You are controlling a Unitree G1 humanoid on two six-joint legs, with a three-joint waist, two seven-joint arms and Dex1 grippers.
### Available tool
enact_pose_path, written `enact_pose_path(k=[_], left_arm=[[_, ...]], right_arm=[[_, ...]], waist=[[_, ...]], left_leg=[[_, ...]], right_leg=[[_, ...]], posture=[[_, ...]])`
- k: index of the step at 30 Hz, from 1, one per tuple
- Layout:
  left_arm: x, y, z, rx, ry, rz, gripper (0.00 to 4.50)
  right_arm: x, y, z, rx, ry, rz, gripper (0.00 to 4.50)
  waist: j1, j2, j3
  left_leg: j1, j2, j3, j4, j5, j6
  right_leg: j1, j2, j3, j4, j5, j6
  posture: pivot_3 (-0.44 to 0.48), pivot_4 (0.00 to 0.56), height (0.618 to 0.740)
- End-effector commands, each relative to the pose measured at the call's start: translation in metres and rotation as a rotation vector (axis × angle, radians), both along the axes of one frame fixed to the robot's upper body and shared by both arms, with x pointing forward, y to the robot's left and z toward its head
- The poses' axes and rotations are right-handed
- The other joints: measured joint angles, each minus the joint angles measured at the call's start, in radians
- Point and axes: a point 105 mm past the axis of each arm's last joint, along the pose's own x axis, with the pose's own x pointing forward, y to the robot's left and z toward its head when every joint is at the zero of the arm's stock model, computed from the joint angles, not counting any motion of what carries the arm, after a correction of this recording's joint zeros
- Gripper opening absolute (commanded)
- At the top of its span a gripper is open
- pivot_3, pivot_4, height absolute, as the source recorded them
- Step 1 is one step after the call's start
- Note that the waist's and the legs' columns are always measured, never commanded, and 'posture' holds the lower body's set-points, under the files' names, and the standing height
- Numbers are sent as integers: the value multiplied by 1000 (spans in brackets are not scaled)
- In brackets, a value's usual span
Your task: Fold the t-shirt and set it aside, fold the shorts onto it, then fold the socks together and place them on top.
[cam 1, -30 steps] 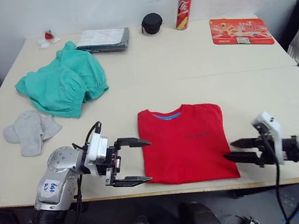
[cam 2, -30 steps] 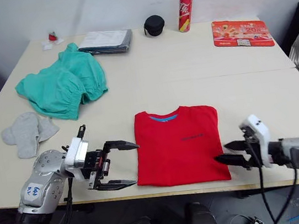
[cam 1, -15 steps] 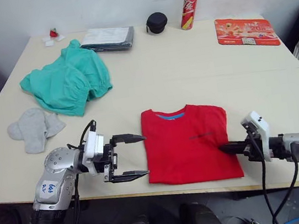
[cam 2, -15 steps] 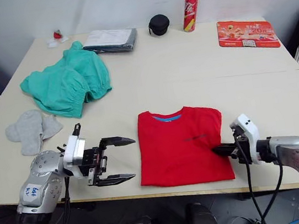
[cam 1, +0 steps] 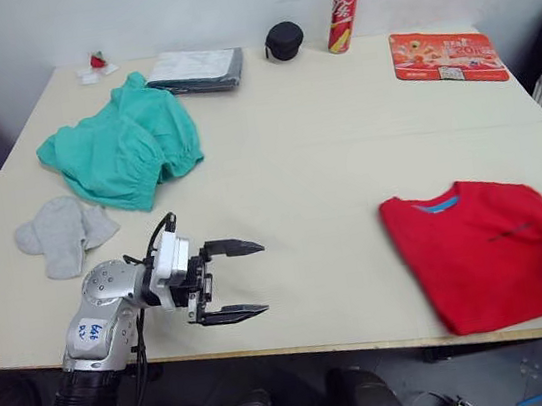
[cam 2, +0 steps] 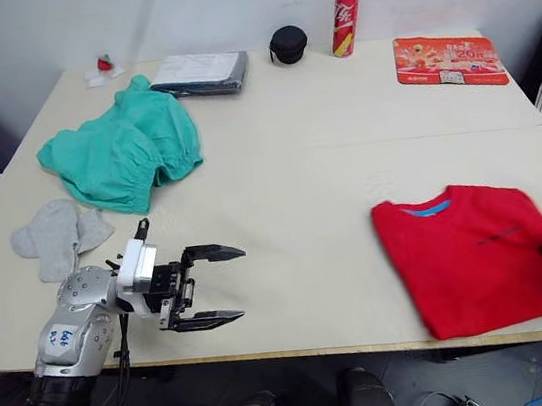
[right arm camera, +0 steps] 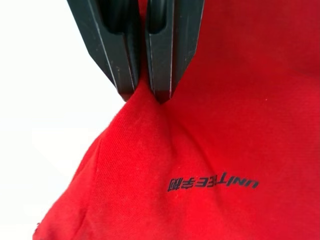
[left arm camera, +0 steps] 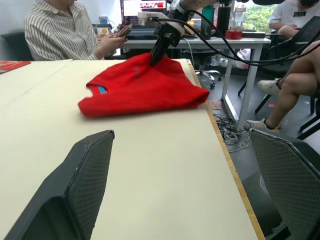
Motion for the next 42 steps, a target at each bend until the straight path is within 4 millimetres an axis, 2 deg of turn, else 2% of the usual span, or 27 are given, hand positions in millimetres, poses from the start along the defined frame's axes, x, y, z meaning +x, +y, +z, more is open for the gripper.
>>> enact_pose_path(k=[1, 7, 9, 10, 15, 19, 20, 21, 22, 23, 26, 28, 31, 34, 37, 40, 42], left_arm=[[2, 2, 8, 8, -46, 3, 4500], [4, 11, 11, 30, -60, 42, 4500], [4, 18, 10, 47, -42, 53, 4500], [4, 22, 10, 55, -32, 61, 4500], [12, 61, 5, 84, 11, 260, 4500], [16, 105, -5, 120, 16, 470, 4500], [15, 117, -6, 120, -2, 527, 4500], [14, 130, -8, 128, -25, 594, 4500], [11, 144, -13, 140, -35, 661, 4500], [6, 157, -18, 154, -36, 723, 4500], [-7, 187, -26, 161, -17, 879, 4500], [-14, 202, -29, 141, -2, 975, 4500], [-27, 222, -35, 126, 33, 1098, 4500], [-44, 244, -45, 146, 80, 1214, 4500], [-53, 260, -49, 158, 129, 1288, 4500], [-43, 264, -38, 127, 129, 1313, 4500], [-26, 257, -27, 124, 117, 1286, 4500]], right_arm=[[1, -18, 6, -60, -1, -32, 12], [16, -15, 5, -10, -70, -54, 12], [13, -16, 8, 71, -43, -111, 556], [14, -16, 13, 41, -76, -83, 812], [-14, -1, 34, -61, -63, 72, 2509], [-19, 32, 64, -189, -289, 267, 3965], [-18, 52, 76, -172, -433, 342, 4326], [-17, 68, 87, -160, -591, 372, 4470], [-18, 86, 91, -135, -692, 381, 4470], [-19, 106, 86, -112, -741, 406, 4470], [-27, 155, 45, -100, -707, 486, 4470], [-31, 174, 25, -96, -678, 521, 4470], [-32, 191, 14, -44, -716, 499, 4470], [-38, 210, 6, -8, -736, 558, 4470], [-44, 218, -3, 25, -732, 571, 4470], [-50, 229, -4, 60, -755, 602, 4470], [-50, 235, 2, 75, -790, 609, 4470]], waist=[[-7, 1, 1], [-7, 4, 1], [-7, 5, 2], [-7, 6, 2], [5, 12, 3], [-4, 11, 4], [-6, 9, 5], [-9, 6, 5], [-10, 5, 4], [-11, 5, 4], [-5, 6, 4], [4, 6, 5], [10, 6, 5], [4, 4, 4], [-2, 4, 4], [-1, 3, 3], [1, 0, 2]], left_leg=[[0, 0, 0, 0, 0, 0], [1, 0, 1, 0, 2, -2], [1, 0, 0, 0, 2, -2], [1, 0, 0, 0, 2, -2], [0, 0, -1, -2, 2, -2], [1, 0, 0, -3, 1, -4], [1, 0, 0, -4, 0, -4], [2, 1, 0, -5, -2, -8], [2, 3, 0, -6, -3, -10], [3, 4, 0, -5, -4, -12], [2, 5, 0, -6, -4, -13], [2, 4, -1, -7, -4, -12], [2, 2, 0, -5, -5, -11], [2, 0, 0, -5, -6, -10], [3, 1, 0, -6, -6, -10], [3, 1, 0, -6, -6, -10], [3, 1, 0, -6, -6, -10]], right_leg=[[0, 0, 0, 0, 0, 0], [0, 0, 0, 2, 0, 0], [0, 0, 1, 2, 0, 0], [0, 0, 1, 2, 0, 0], [-1, 0, -1, 0, 0, 0], [0, 0, 1, 0, 0, 0], [0, 0, 1, 0, 0, 0], [0, 1, 1, 0, 0, 0], [0, 3, 1, 0, 0, 0], [0, 4, 1, 1, 0, 0], [-3, 4, 1, 2, -2, -3], [-3, 3, 1, 3, -2, -4], [-2, 1, 2, 2, -2, -3], [-2, -1, 4, 3, -2, -3], [-3, -1, 3, 3, -2, -4], [-3, -1, 3, 3, -2, -4], [-3, -1, 3, 4, -2, -4]], posture=[[0, 150, 740], [0, 150, 740], [0, 150, 740], [0, 150, 740], [0, 150, 740], [0, 150, 740], [0, 150, 740], [0, 150, 740], [0, 150, 740], [0, 150, 740], [0, 150, 740], [0, 150, 740], [0, 150, 740], [0, 150, 740], [0, 150, 740], [0, 150, 740], [0, 150, 740]])
